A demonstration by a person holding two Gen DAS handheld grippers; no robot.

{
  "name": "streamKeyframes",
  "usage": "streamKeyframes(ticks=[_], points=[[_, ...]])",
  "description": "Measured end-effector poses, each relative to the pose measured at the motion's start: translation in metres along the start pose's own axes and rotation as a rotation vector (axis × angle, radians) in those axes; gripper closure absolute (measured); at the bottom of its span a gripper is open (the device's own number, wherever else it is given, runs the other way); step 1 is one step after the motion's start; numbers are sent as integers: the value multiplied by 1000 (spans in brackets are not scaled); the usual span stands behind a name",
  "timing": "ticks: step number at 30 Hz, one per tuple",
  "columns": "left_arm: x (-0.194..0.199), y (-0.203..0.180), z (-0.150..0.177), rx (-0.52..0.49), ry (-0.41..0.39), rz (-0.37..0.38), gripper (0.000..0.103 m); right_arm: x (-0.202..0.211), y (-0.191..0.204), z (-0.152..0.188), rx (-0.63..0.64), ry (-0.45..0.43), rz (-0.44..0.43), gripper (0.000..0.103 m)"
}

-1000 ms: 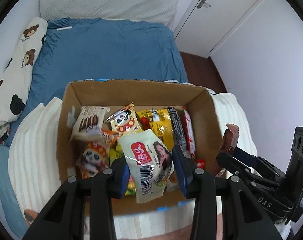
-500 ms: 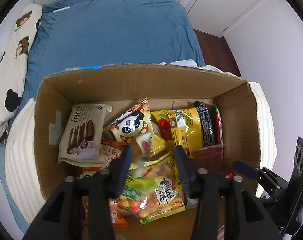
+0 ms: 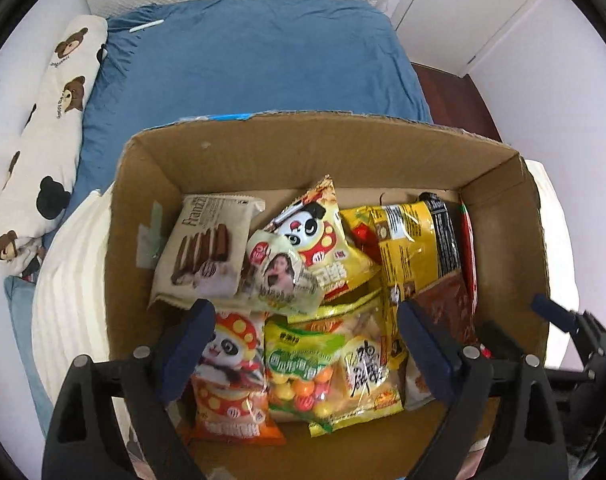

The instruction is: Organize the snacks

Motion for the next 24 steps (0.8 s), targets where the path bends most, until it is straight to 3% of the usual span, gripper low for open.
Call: streamKeyframes(ticks=[14,24], points=[[52,8,16,6,-80,-25,10,47,4,7,-23,-46,-13,8],[121,13,44,32,-217,-49,10,127,15,30,-33,-181,-44,8]])
Point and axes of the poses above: each gripper's, at about its wrist camera, not at the fingertips, and x roughly against the way its jaws point, y to its left, z to its underside, the point moved 9 cm from there along -x, roughly the way its jaws point, and after that the axes turned 13 degrees about -y, right-handed, at the moved point
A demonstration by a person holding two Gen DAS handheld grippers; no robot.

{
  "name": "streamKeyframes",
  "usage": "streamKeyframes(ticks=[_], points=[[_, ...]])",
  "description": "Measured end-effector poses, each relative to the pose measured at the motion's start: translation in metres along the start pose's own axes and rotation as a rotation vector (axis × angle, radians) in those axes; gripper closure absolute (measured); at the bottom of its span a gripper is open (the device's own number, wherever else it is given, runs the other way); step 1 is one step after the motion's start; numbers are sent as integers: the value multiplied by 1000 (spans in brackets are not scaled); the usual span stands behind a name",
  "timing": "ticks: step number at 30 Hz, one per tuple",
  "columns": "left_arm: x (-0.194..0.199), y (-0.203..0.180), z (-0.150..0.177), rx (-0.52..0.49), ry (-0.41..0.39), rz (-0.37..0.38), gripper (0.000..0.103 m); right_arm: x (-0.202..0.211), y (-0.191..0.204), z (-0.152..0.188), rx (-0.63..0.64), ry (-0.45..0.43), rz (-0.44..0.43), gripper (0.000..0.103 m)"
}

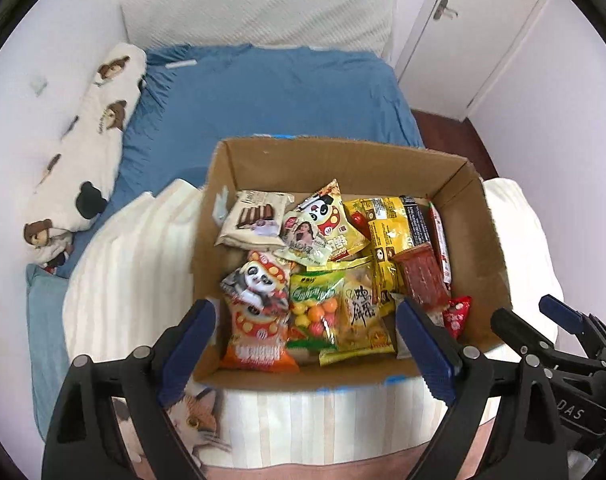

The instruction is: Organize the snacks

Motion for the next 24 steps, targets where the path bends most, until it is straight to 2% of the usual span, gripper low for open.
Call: streamKeyframes(ticks=[8,13,24], points=[[78,-2,38,-26,-119,-27,10,84,14,31,27,-107,-39,8],[122,-7,65,-42,-165,-35,10,134,18,54,43,-167,-52,8],[207,-20,95,-57,-296,-72,10,241,10,95,53,-299,-56,8]])
Point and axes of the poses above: each gripper's, at about its wrist camera, not at the fingertips, and x roughly against the way its jaws point, y to its left, z to its underside, the point moved 9 cm from there along -x, roughly the way its jaws point, and after that the axes turned 13 degrees about -y, right-handed, at the moved point
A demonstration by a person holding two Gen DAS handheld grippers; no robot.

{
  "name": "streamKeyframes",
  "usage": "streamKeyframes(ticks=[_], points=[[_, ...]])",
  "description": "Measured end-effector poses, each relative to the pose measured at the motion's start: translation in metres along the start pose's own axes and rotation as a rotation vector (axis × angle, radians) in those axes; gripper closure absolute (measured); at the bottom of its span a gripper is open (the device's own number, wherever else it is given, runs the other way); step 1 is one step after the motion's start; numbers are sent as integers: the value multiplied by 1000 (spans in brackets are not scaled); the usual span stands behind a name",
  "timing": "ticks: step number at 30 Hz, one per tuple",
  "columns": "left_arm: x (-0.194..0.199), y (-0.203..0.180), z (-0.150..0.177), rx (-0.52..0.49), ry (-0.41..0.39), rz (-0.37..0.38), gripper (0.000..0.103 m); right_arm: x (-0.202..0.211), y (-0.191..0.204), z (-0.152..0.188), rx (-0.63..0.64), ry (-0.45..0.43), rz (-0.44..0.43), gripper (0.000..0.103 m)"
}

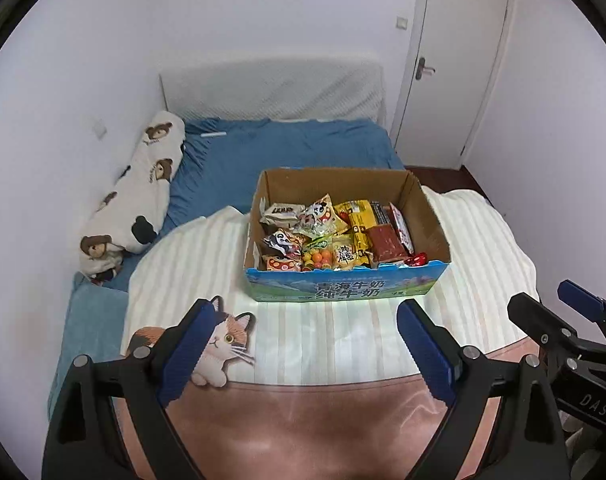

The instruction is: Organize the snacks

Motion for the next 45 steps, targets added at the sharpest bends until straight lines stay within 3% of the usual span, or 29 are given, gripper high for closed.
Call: streamKeyframes(ticks=[9,17,21,23,45], points=[[50,-2,-2,-1,-100,-33,10,68,-1,7,2,-57,-14,8],[61,0,4,3,-112,-55,10,88,-8,5,26,-84,6,8],[50,1,5,13,-103,-61,8,80,-12,4,24,-101,22,2],[40,1,5,17,-103,-58,0,72,-14,3,25,-112,31,2],[-42,-2,-14,-6,-109,-109,0,-34,-34,-22,18,-94,138,1]])
Point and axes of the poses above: each gripper's, at about its wrist camera, not at the fingertips, and x roughly against the way its jaws point, y to its left, z to its underside, the point moved 9 cm from there along -x, roughly the way its jaws point, and after that the axes turned 13 degrees about -y, right-handed, at the moved point
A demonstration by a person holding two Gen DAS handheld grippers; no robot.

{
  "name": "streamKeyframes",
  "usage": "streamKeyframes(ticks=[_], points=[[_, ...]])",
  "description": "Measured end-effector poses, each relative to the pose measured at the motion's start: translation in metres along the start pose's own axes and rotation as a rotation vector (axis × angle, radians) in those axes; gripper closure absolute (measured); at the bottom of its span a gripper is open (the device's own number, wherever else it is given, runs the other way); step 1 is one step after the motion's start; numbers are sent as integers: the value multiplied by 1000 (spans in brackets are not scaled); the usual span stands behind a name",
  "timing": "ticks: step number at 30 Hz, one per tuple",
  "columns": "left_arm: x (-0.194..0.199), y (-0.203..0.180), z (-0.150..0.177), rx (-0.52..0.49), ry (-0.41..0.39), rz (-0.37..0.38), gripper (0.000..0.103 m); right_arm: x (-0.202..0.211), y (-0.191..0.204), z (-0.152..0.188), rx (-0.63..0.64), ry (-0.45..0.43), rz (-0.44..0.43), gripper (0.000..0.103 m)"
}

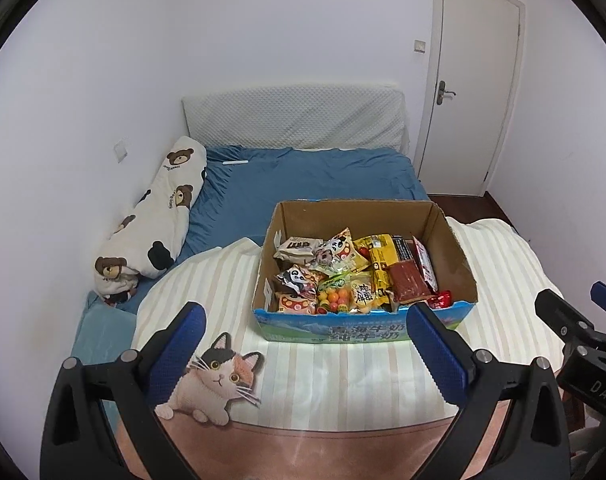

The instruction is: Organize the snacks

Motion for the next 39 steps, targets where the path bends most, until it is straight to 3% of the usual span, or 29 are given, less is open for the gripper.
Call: streamKeyframes(ticks=[15,39], points=[[-12,-7,2,-13,15,-3,0,-17,2,2,-8,15,13,1],[-11,-10,4,-11,4,-12,0,-12,2,7,-15,3,33,1]])
Point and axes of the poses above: each gripper's, at about its wrist camera, not at the fingertips, and x roughly against the way its jaws point, y to its left, z to its underside, the point moved 9 cm from there along -x, roughly the way its jaws point, and after that the axes turned 13 degrees about -y, right-handed, at the moved point
